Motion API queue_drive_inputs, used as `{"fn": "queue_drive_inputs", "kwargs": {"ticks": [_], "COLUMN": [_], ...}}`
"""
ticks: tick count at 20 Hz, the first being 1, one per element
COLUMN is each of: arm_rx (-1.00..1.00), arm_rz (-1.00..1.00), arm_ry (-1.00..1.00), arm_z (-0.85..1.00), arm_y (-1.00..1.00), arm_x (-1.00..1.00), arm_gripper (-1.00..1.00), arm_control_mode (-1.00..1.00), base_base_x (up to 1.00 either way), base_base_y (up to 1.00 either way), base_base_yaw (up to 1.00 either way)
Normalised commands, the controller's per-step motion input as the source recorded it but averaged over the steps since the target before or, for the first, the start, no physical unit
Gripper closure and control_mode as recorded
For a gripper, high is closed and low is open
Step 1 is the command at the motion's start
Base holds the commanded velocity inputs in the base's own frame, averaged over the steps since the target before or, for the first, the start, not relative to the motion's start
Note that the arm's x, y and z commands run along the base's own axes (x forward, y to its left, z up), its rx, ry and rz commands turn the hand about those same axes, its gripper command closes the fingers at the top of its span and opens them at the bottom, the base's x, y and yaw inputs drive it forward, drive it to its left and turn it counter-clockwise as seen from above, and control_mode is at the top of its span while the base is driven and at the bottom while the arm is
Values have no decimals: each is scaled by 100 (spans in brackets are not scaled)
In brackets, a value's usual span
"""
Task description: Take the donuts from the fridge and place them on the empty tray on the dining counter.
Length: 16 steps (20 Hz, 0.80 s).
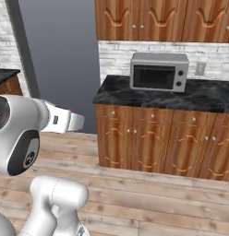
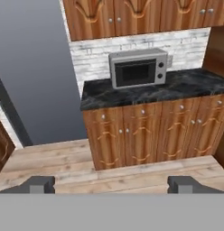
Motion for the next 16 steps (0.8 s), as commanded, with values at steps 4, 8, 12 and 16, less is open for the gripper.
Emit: {"fn": "queue_drive_inputs", "kwargs": {"ticks": [4, 8, 12, 16], "arm_rx": [0, 0, 0, 0], "arm_rz": [0, 0, 0, 0], "arm_ry": [0, 0, 0, 0], "arm_z": [0, 0, 0, 0], "arm_y": [0, 0, 0, 0], "arm_x": [0, 0, 0, 0], "arm_gripper": [-100, -100, -100, -100], "arm_control_mode": [100, 100, 100, 100], "base_base_x": [-8, -57, -41, -3], "base_base_y": [-100, -100, -100, -100], "base_base_yaw": [-6, -10, -5, 0]}}
